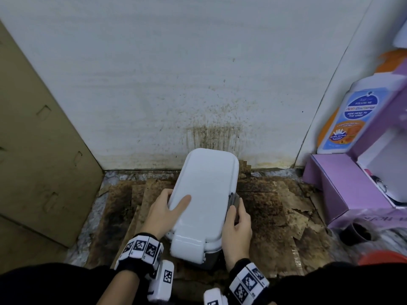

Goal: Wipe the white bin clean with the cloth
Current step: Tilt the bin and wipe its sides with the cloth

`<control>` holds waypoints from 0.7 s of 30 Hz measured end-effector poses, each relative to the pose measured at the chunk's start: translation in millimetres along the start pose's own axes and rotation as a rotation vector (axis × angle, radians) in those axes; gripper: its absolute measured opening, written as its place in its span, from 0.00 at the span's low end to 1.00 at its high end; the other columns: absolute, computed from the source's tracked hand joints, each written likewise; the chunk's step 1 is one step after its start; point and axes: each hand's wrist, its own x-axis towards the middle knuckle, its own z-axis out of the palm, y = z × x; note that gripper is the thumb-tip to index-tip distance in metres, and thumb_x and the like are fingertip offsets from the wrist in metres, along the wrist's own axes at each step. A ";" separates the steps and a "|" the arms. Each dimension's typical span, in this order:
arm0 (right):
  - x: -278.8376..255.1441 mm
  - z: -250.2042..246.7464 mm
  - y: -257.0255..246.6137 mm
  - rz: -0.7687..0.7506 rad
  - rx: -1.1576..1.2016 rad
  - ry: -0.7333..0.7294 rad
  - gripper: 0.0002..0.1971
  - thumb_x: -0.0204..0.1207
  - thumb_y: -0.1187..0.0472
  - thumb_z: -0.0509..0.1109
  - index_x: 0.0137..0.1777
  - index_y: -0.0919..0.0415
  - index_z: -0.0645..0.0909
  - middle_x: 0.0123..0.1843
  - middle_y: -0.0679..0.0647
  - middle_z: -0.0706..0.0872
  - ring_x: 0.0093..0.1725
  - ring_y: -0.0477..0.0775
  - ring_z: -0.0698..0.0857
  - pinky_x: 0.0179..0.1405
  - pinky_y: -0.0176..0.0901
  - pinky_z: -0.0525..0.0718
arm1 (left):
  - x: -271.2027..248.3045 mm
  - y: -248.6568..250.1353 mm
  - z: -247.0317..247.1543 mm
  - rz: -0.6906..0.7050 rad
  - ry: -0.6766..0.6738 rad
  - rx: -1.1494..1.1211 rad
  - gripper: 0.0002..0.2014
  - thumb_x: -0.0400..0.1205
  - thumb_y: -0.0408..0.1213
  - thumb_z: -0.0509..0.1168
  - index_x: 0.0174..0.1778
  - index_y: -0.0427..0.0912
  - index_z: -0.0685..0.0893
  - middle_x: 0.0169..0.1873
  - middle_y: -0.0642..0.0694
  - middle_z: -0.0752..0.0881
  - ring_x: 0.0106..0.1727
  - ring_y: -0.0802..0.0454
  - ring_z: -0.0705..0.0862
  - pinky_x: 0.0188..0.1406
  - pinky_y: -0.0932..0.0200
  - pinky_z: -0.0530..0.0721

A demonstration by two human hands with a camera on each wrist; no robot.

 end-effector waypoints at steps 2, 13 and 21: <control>-12.0 5.1 2.0 0.012 -0.008 0.047 0.27 0.88 0.47 0.55 0.86 0.48 0.61 0.77 0.47 0.69 0.76 0.50 0.73 0.73 0.46 0.74 | 6.5 0.7 -5.4 0.025 -0.051 0.039 0.20 0.79 0.64 0.70 0.60 0.57 0.80 0.53 0.57 0.89 0.50 0.59 0.89 0.46 0.55 0.89; -4.7 13.3 8.4 0.026 -0.073 -0.002 0.29 0.89 0.48 0.54 0.88 0.53 0.55 0.80 0.52 0.65 0.75 0.52 0.72 0.72 0.42 0.71 | 15.0 -15.3 -8.7 0.045 -0.046 0.264 0.31 0.77 0.75 0.57 0.72 0.63 0.77 0.62 0.54 0.83 0.67 0.50 0.80 0.69 0.40 0.79; 70.8 7.1 -0.1 0.029 -0.116 -0.067 0.33 0.88 0.43 0.52 0.88 0.52 0.50 0.68 0.49 0.68 0.65 0.52 0.74 0.69 0.50 0.75 | -15.6 -16.4 8.2 -0.070 0.146 0.511 0.29 0.87 0.63 0.51 0.79 0.50 0.71 0.71 0.47 0.75 0.72 0.45 0.76 0.66 0.46 0.77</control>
